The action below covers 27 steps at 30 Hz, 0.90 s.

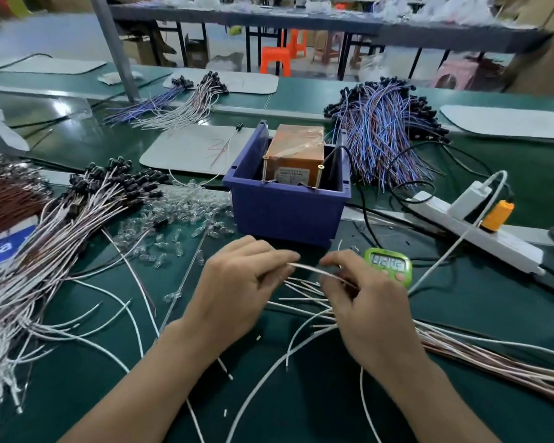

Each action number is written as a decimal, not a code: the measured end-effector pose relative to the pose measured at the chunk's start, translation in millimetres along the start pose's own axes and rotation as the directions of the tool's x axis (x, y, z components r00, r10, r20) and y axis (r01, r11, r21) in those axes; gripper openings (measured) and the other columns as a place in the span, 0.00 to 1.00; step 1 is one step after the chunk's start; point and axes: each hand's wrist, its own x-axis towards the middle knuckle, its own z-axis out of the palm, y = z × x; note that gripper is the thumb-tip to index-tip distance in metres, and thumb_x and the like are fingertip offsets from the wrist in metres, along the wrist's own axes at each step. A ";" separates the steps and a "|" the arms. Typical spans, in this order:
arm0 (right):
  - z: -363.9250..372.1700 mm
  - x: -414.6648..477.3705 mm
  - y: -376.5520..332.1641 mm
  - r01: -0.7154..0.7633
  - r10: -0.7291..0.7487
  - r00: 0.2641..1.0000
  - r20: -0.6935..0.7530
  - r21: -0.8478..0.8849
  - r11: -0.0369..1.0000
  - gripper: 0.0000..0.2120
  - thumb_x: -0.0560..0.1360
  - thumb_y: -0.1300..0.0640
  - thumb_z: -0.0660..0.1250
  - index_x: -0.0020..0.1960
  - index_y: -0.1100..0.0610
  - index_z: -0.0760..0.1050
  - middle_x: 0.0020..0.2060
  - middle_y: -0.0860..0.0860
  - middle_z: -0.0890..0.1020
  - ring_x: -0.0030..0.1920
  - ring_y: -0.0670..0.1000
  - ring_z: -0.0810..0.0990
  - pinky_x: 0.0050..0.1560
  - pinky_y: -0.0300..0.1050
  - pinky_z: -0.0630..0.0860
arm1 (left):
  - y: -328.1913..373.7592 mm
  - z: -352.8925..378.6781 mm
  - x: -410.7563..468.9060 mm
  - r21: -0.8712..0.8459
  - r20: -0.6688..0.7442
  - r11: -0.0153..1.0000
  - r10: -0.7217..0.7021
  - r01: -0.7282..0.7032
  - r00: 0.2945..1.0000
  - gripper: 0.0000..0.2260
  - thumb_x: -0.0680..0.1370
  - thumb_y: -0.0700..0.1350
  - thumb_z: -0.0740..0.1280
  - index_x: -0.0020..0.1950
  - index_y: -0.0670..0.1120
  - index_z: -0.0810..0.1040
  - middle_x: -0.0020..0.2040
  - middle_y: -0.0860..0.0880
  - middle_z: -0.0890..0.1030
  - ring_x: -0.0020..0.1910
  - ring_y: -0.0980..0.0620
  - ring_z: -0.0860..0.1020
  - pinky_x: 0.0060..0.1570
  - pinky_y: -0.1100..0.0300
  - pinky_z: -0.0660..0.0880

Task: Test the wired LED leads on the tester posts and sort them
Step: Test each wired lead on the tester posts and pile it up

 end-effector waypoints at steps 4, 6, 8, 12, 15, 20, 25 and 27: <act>-3.4 2.2 8.6 -0.021 0.018 0.998 -0.064 -0.050 0.999 0.07 0.78 0.45 0.63 0.45 0.46 0.75 0.28 0.44 0.76 0.32 0.49 0.74 0.42 0.50 0.75 | -6.0 -0.4 1.0 -0.080 -0.016 0.986 -0.147 0.145 0.989 0.08 0.76 0.42 0.75 0.55 0.48 0.88 0.42 0.58 0.84 0.43 0.59 0.79 0.50 0.65 0.75; -5.0 2.7 8.7 -0.013 0.003 0.995 -0.103 -0.102 0.995 0.09 0.79 0.44 0.62 0.45 0.47 0.76 0.27 0.44 0.75 0.31 0.52 0.74 0.41 0.52 0.75 | -7.4 0.4 1.3 -0.145 -0.035 0.965 -0.227 0.219 0.973 0.08 0.75 0.41 0.76 0.53 0.50 0.88 0.43 0.61 0.84 0.44 0.60 0.80 0.50 0.68 0.74; -6.5 2.3 6.4 -0.009 -0.013 0.990 -0.138 -0.158 0.987 0.09 0.79 0.46 0.64 0.45 0.48 0.79 0.29 0.44 0.78 0.32 0.51 0.75 0.38 0.50 0.75 | -8.2 0.9 1.5 -0.208 -0.032 0.937 -0.294 0.281 0.955 0.08 0.75 0.41 0.77 0.52 0.52 0.88 0.42 0.63 0.84 0.44 0.62 0.81 0.49 0.71 0.73; -10.0 3.4 8.8 -0.068 0.003 0.973 -0.229 -0.278 0.958 0.11 0.76 0.46 0.64 0.42 0.50 0.82 0.33 0.45 0.81 0.37 0.52 0.78 0.38 0.45 0.70 | -8.1 4.1 -0.4 -0.270 -0.035 0.884 -0.404 0.381 0.914 0.09 0.74 0.42 0.78 0.48 0.57 0.87 0.43 0.64 0.85 0.44 0.61 0.83 0.47 0.71 0.74; -8.5 3.3 13.9 -0.058 -0.007 0.969 -0.246 -0.253 0.966 0.18 0.77 0.41 0.61 0.39 0.50 0.83 0.33 0.46 0.81 0.40 0.51 0.74 0.44 0.45 0.66 | -6.0 7.6 -2.5 -0.257 -0.049 0.891 -0.399 0.374 0.916 0.08 0.74 0.42 0.78 0.47 0.55 0.88 0.44 0.64 0.84 0.45 0.60 0.83 0.47 0.71 0.75; -1.0 2.2 19.2 -0.122 0.114 0.991 -0.067 -0.128 0.984 0.10 0.78 0.51 0.69 0.39 0.49 0.82 0.33 0.42 0.74 0.45 0.52 0.69 0.48 0.49 0.66 | -5.4 13.3 -4.5 -0.203 -0.059 0.922 -0.349 0.331 0.935 0.08 0.74 0.43 0.78 0.50 0.55 0.88 0.48 0.66 0.83 0.46 0.59 0.83 0.48 0.73 0.73; -5.2 2.3 18.8 -0.120 0.120 0.993 0.012 -0.010 0.993 0.09 0.74 0.44 0.69 0.38 0.46 0.79 0.34 0.43 0.79 0.44 0.52 0.76 0.48 0.51 0.71 | -5.4 18.0 -5.1 -0.211 -0.039 0.896 -0.407 0.391 0.913 0.06 0.75 0.50 0.75 0.51 0.56 0.87 0.46 0.69 0.84 0.47 0.66 0.82 0.50 0.74 0.73; -5.4 1.3 16.2 -0.065 0.066 0.997 0.033 -0.035 0.997 0.09 0.72 0.43 0.73 0.38 0.46 0.78 0.35 0.42 0.79 0.43 0.48 0.77 0.49 0.51 0.72 | -4.0 19.1 -4.5 -0.212 -0.032 0.891 -0.417 0.401 0.908 0.08 0.75 0.51 0.74 0.53 0.58 0.85 0.47 0.70 0.84 0.48 0.68 0.82 0.50 0.76 0.72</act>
